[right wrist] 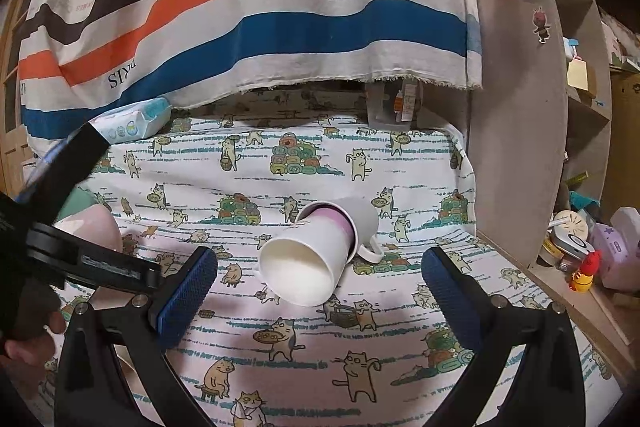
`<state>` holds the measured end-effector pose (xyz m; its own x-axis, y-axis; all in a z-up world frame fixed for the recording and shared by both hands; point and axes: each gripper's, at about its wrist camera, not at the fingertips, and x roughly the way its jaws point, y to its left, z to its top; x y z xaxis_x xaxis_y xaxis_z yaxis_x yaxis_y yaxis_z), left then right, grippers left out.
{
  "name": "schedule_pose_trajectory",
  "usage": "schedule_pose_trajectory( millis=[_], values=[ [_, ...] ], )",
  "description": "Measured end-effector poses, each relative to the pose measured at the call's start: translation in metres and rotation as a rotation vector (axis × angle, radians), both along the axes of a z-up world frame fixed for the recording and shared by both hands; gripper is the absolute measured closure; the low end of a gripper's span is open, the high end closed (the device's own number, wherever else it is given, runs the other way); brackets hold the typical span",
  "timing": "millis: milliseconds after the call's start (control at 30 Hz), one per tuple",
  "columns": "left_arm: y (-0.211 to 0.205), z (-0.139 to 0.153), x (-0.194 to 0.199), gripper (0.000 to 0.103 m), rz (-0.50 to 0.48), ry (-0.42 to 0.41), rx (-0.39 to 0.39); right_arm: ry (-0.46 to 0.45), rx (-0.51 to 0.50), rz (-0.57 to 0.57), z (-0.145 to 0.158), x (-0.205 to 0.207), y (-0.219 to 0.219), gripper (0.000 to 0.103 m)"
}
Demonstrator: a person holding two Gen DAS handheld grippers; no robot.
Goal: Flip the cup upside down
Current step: 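Rotate the beige cup with the left tool so its opening faces down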
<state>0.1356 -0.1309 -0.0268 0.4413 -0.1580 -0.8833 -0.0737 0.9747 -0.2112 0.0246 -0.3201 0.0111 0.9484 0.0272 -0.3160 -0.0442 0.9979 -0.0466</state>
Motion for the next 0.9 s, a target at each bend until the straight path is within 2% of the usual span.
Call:
schedule_pose_trajectory(
  millis=[100, 167, 400, 633, 733, 800, 900],
  values=[
    [0.002, -0.001, 0.002, 0.020, 0.012, 0.007, -0.014, 0.000, 0.001, 0.000, 0.000, 0.000, 0.000, 0.000],
    [0.000, 0.000, 0.001, 0.030, 0.007, 0.000, 0.003, 0.000, 0.001, 0.000, 0.000, 0.000, 0.000, 0.000],
    [-0.005, 0.009, -0.006, 0.036, -0.034, -0.053, 0.028, 0.001, 0.002, 0.001, 0.000, 0.000, 0.000, 0.000],
    [-0.015, 0.032, -0.029, 0.037, -0.086, -0.187, 0.144, 0.001, -0.001, -0.010, 0.000, 0.000, 0.000, 0.000],
    [-0.020, 0.046, -0.041, 0.037, -0.099, -0.277, 0.221, -0.004, -0.023, -0.116, 0.000, -0.002, 0.000, 0.000],
    [-0.019, 0.052, -0.048, 0.037, -0.102, -0.319, 0.234, -0.004, -0.008, -0.126, 0.000, -0.003, -0.004, 0.000],
    [-0.016, 0.058, -0.054, 0.037, -0.110, -0.367, 0.208, -0.002, -0.003, -0.114, 0.000, -0.003, -0.005, 0.000]
  ],
)
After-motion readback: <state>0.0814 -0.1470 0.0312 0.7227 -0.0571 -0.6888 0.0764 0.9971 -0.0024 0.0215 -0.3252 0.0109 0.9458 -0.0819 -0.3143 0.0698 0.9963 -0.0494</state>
